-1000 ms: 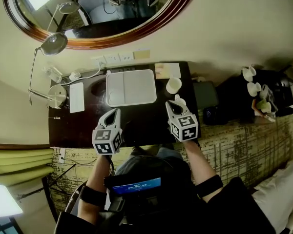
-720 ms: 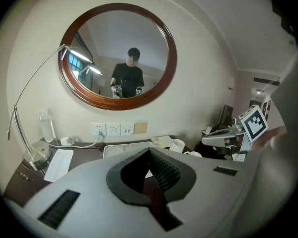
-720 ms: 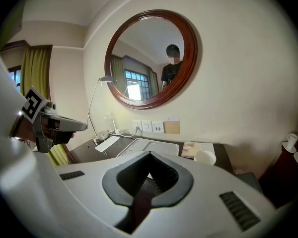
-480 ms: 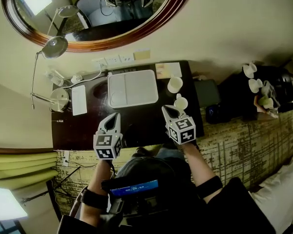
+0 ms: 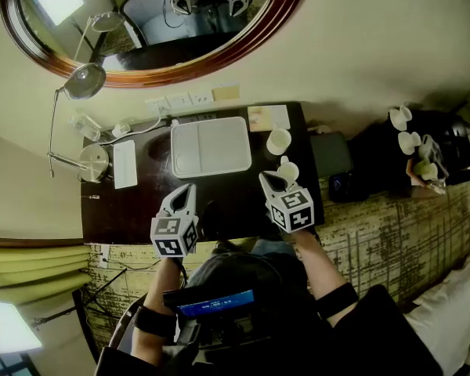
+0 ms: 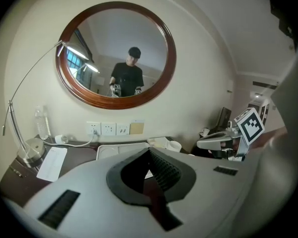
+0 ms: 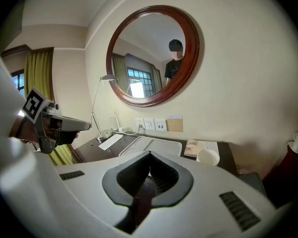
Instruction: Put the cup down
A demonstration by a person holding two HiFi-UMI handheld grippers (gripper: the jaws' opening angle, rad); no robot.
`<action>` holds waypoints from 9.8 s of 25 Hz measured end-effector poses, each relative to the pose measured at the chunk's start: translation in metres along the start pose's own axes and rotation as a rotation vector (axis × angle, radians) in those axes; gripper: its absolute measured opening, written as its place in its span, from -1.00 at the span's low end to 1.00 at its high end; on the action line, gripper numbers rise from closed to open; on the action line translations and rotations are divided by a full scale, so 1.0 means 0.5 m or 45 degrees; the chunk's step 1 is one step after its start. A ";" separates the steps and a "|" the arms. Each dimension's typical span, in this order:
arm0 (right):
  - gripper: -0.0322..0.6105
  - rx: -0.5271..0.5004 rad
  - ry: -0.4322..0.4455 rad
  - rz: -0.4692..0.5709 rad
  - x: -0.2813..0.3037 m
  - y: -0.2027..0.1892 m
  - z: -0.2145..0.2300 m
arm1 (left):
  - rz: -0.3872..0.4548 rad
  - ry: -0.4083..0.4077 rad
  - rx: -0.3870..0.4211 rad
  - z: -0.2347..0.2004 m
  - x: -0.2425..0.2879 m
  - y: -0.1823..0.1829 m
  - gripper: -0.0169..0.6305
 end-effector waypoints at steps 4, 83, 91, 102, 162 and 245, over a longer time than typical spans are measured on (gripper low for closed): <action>-0.89 -0.010 -0.002 -0.018 0.000 0.000 0.016 | -0.056 0.015 0.017 0.007 0.032 -0.007 -0.93; -0.89 0.096 0.056 -0.259 0.070 -0.066 0.454 | -0.727 -0.073 0.188 0.289 0.731 -0.053 0.33; -0.89 -0.039 0.231 -0.249 0.136 -0.024 0.294 | -0.683 -0.027 0.187 0.181 0.626 -0.026 0.33; -0.89 -0.184 0.489 -0.281 0.229 0.031 -0.006 | -0.669 0.057 0.150 -0.057 0.487 -0.013 0.33; -0.89 -0.368 0.514 -0.385 0.356 0.071 -0.187 | -0.597 0.120 0.170 -0.327 0.437 0.013 0.49; -0.89 0.191 -0.158 -0.384 -0.067 -0.171 0.471 | -0.778 -0.381 0.167 0.487 0.537 -0.209 0.61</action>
Point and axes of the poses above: the fingertips, and each gripper's own axes: x forward along the fingers, z to its right, y out of its top, the point moved 2 cm from there along -x, backward along the fingers, and after that the axes turned 3 degrees about -y, right-handed, at the moved point
